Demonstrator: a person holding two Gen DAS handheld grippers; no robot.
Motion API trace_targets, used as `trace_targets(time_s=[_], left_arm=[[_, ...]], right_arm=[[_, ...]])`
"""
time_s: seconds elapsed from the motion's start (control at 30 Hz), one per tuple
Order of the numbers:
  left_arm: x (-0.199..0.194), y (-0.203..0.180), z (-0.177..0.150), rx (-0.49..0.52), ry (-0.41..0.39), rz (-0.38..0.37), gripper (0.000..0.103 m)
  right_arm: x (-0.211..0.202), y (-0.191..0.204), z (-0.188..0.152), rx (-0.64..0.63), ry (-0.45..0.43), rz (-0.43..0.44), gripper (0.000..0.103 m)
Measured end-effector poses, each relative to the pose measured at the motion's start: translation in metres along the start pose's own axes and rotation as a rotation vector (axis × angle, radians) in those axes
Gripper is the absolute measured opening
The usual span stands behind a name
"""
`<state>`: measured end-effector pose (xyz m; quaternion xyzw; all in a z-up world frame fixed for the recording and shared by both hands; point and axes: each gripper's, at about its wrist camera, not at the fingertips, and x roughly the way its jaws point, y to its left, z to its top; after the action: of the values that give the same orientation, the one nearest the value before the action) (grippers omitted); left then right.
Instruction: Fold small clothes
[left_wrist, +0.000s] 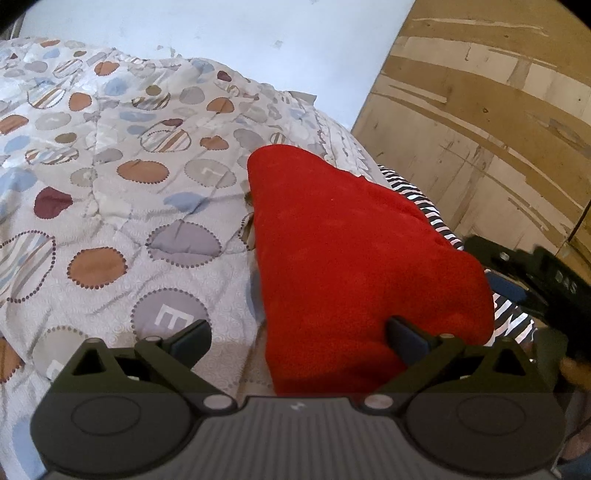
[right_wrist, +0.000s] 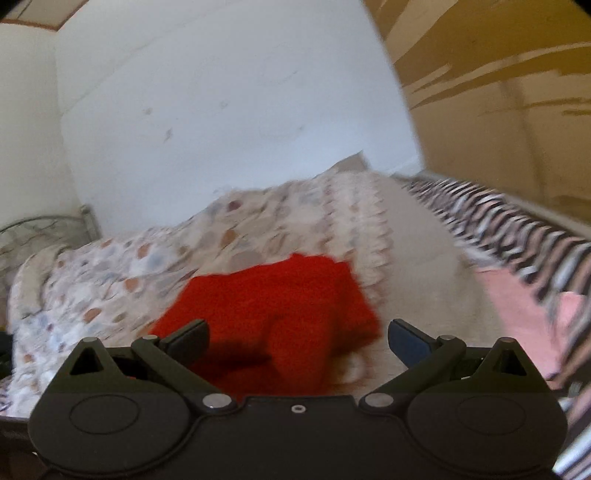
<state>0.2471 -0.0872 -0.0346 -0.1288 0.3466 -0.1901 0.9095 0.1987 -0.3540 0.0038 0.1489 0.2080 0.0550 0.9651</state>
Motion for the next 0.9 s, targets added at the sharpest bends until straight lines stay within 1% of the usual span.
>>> trace_targets(time_s=[0.07,0.1,0.17,0.2,0.27,0.43,0.47,0.5,0.6,0.63,0.67,0.7,0.77,0.83,0.9], left_arm=[[-0.001,-0.001,-0.001,0.007,-0.007,0.006,0.103],[-0.001,-0.001,-0.002,0.006,-0.009,0.007,0.103],[-0.001,-0.002,-0.002,0.004,-0.009,0.005,0.103],[0.000,-0.002,-0.003,0.004,-0.009,0.003,0.103],[0.002,-0.004,-0.004,0.007,-0.007,-0.002,0.103],[0.007,-0.009,-0.006,0.015,-0.004,-0.015,0.103],[0.008,-0.009,-0.007,0.015,-0.007,-0.013,0.103],[0.008,-0.009,-0.007,0.014,-0.010,-0.010,0.103],[0.009,-0.009,-0.007,0.007,-0.006,-0.017,0.103],[0.009,-0.008,-0.006,0.004,-0.004,-0.019,0.103],[0.010,-0.008,-0.006,0.004,-0.003,-0.020,0.103],[0.010,-0.009,-0.006,0.003,-0.003,-0.020,0.103],[0.010,-0.009,-0.006,0.002,-0.002,-0.020,0.103],[0.011,-0.009,-0.005,-0.003,-0.001,-0.020,0.103],[0.013,-0.009,-0.004,-0.012,0.003,-0.025,0.103]], right_arm=[[0.012,0.004,0.003,-0.002,0.038,0.019,0.102],[0.017,0.006,0.002,-0.010,0.054,0.005,0.102],[0.027,0.010,-0.002,-0.050,0.102,-0.062,0.102],[0.030,0.009,-0.006,-0.062,0.110,-0.073,0.102],[0.030,0.005,-0.013,-0.067,0.099,-0.078,0.102],[0.021,0.006,-0.028,-0.209,0.042,-0.146,0.102],[0.018,0.004,-0.028,-0.216,0.036,-0.148,0.102],[0.015,0.002,-0.025,-0.199,0.027,-0.140,0.102],[0.008,-0.014,-0.012,-0.106,-0.007,-0.074,0.102],[0.010,-0.019,-0.005,-0.071,-0.004,-0.050,0.098],[0.015,-0.023,0.002,-0.044,0.004,-0.035,0.090],[0.022,-0.027,0.008,-0.019,0.015,-0.017,0.085],[0.039,-0.030,0.020,-0.010,0.034,-0.002,0.060],[0.059,-0.029,0.029,-0.031,0.073,0.003,0.048],[0.076,-0.030,0.036,-0.034,0.115,0.025,0.040]])
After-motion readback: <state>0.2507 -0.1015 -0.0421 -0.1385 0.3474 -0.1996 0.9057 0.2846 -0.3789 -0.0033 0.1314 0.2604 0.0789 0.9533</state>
